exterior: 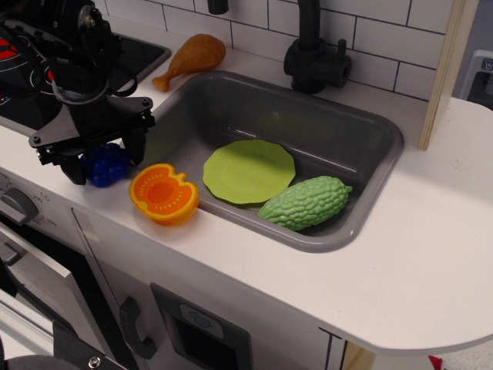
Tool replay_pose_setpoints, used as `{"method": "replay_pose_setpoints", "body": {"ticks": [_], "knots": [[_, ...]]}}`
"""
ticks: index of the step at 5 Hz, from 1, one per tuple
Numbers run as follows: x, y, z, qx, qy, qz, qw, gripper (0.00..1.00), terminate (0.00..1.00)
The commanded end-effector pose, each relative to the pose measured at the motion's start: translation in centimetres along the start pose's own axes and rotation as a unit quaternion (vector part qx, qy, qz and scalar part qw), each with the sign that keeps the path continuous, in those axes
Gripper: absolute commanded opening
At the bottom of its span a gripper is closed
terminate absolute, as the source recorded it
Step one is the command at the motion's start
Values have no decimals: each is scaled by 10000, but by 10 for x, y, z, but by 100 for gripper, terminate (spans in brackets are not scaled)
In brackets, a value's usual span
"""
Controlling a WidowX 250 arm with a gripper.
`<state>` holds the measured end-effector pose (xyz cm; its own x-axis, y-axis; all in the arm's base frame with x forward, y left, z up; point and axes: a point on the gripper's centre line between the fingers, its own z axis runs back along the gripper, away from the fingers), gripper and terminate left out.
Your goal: Put blueberries on plate sink
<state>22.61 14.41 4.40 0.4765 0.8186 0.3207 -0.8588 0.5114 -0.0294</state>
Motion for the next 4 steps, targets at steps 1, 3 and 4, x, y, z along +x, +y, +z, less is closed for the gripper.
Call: {"method": "replay_pose_setpoints", "body": {"ticks": [1, 3, 4], "knots": [[3, -8, 18, -176, -39, 141, 9997, 0, 0], [17, -42, 42, -195, -38, 548, 9983, 0, 0], [20, -68, 45, -228, -103, 736, 9970, 0, 0]]}}
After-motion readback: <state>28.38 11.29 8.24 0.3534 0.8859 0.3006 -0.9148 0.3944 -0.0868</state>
